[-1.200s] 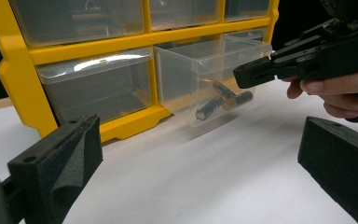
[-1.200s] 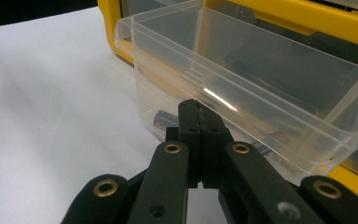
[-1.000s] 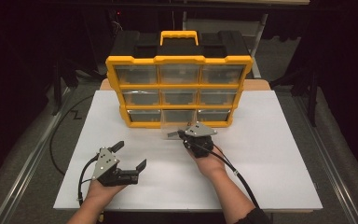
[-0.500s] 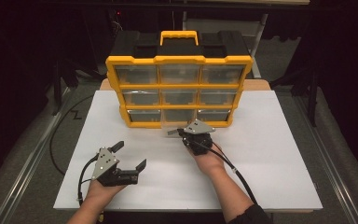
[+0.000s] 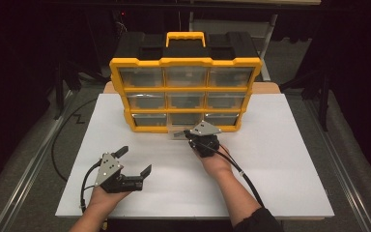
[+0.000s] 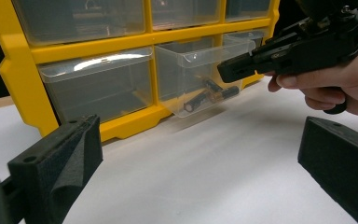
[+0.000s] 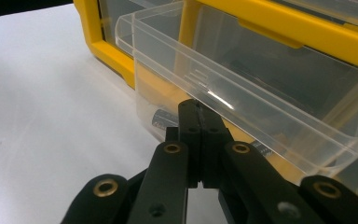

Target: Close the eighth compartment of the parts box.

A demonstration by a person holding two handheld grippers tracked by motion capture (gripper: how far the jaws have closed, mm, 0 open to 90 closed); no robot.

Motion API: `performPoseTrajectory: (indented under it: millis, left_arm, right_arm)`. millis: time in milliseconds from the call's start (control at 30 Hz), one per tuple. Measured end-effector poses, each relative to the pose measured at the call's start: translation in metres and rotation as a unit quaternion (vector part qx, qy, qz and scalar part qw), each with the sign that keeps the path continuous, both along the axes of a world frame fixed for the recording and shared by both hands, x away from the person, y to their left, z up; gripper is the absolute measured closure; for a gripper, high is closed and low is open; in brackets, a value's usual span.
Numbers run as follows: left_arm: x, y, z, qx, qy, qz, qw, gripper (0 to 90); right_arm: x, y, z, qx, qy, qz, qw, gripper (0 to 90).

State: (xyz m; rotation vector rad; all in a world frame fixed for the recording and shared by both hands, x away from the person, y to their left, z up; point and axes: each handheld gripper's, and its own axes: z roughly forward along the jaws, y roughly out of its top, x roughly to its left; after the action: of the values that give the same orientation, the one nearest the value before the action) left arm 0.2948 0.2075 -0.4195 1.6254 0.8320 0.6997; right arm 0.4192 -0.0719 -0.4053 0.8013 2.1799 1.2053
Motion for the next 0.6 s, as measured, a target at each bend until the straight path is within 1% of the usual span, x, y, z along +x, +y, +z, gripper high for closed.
performPoseTrajectory:
  millis: [167, 600]
  left_arm:
    - [0.0, 0.0, 0.0, -0.001, 0.0, 0.0, 1.0, 0.7]
    - [0.0, 0.001, 0.0, -0.003, 0.0, 0.002, 1.0, 0.7]
  right_arm:
    - [0.004, 0.002, 0.0, -0.002, -0.001, -0.006, 1.0, 90.0]
    - [0.013, 0.004, -0.001, -0.002, -0.007, -0.012, 0.9999, 90.0]
